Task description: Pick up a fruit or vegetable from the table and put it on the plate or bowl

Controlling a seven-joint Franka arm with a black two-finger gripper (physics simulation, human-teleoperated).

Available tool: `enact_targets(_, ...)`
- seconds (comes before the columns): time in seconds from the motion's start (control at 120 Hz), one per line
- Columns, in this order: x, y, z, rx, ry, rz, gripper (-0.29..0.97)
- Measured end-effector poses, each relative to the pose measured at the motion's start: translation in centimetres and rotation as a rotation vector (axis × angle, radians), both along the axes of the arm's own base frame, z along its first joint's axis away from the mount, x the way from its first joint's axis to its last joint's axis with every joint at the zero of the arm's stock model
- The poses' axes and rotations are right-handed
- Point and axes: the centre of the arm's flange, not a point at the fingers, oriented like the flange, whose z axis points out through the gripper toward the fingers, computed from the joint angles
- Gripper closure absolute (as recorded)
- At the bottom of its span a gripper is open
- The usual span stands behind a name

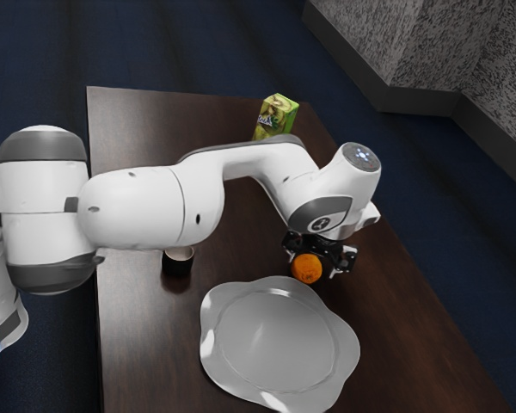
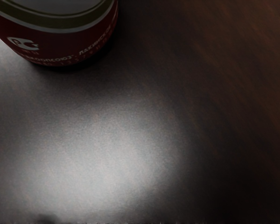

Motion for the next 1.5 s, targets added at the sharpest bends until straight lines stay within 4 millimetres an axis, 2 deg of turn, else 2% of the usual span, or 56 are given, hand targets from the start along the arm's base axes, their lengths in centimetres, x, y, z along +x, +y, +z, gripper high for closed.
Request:
enact_targets(0.067, 0.1, -0.4, 0.5, 0.000, -0.019, -0.006, 0.03)
enact_targets(0.2, 0.1, -1.3, 4.3, 0.005, -0.086, -0.029, 0.03)
enact_targets(0.283, 0.1, -1.5, 4.9, 0.001, -0.096, -0.038, 0.03)
enact_targets(0.325, 0.3, -0.8, 4.8, 0.001, -0.096, -0.027, 0.03)
enact_targets(0.392, 1.0, 1.7, 4.4, 0.001, -0.090, 0.012, 0.03)
enact_targets(0.442, 1.4, 2.9, 3.5, -0.008, -0.074, 0.029, 0.03)
enact_targets(0.725, 2.0, 4.9, -0.4, -0.042, -0.003, 0.057, 0.03)
enact_targets(0.9, 2.2, 4.9, -1.3, -0.062, 0.013, 0.055, 0.03)
enact_targets(1.05, 2.2, 4.8, -1.8, -0.063, 0.016, 0.052, -0.13)
enact_targets(1.108, 2.0, 4.3, -1.2, -0.069, 0.018, 0.044, 0.00)
enact_targets(1.3, 0.7, 2.9, 0.8, -0.083, 0.028, 0.018, 0.02)
enact_targets(1.5, -0.6, 1.6, 1.2, -0.114, 0.066, -0.012, 0.03)
